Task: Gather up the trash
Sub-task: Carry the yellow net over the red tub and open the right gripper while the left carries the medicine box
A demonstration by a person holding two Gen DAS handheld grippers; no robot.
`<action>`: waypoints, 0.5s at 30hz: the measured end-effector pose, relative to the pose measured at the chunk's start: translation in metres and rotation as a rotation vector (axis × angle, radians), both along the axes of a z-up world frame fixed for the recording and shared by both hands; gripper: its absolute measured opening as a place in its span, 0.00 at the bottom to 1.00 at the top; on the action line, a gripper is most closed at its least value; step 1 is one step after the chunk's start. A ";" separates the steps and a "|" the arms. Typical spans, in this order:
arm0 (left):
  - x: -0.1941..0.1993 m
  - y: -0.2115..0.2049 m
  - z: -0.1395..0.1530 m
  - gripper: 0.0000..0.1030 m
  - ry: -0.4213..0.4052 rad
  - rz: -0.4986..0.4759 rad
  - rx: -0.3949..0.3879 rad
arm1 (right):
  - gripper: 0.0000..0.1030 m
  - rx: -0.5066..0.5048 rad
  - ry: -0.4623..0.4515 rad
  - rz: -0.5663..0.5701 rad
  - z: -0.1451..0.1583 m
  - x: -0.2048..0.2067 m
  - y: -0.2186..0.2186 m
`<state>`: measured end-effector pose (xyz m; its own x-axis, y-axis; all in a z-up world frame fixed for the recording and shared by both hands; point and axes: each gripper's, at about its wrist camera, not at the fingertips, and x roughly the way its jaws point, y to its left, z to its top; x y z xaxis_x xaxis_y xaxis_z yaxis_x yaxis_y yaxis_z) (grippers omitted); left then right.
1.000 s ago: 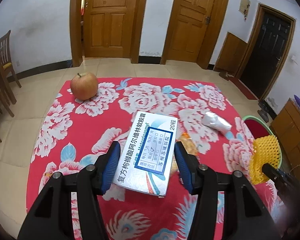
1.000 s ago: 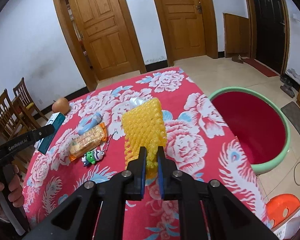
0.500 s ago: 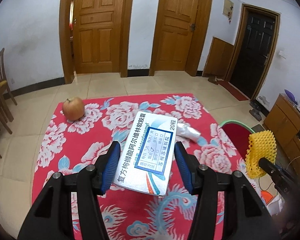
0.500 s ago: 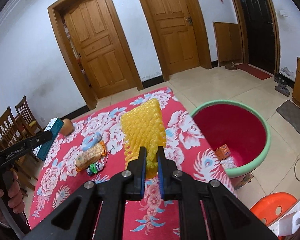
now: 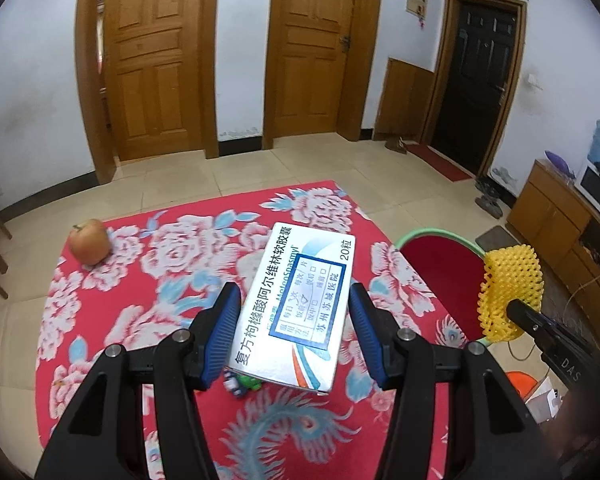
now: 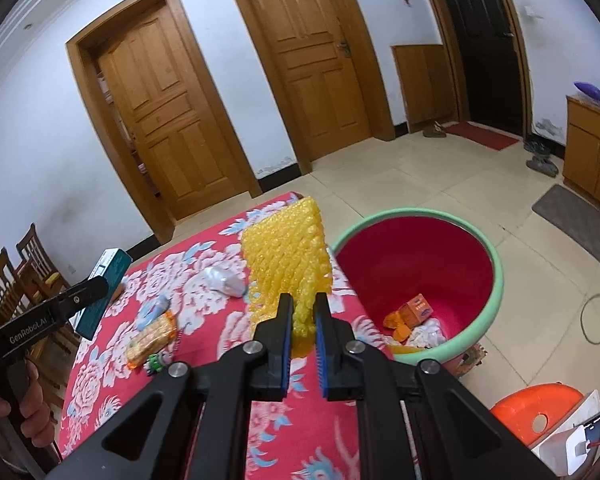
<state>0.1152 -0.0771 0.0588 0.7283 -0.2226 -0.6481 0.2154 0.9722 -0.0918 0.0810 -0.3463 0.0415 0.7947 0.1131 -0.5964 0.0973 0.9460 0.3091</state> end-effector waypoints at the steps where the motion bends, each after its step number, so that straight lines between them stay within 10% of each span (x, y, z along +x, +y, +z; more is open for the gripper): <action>1: 0.002 -0.006 -0.001 0.54 0.003 -0.010 0.003 | 0.12 0.003 0.004 -0.006 -0.001 0.001 -0.004; 15: 0.040 -0.105 -0.027 0.54 0.027 -0.168 0.008 | 0.13 0.032 0.090 -0.137 -0.043 0.025 -0.063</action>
<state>0.1550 -0.1818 0.0319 0.6639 -0.3342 -0.6690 0.3723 0.9236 -0.0919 0.1057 -0.4095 -0.0014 0.7476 0.0271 -0.6636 0.2534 0.9119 0.3227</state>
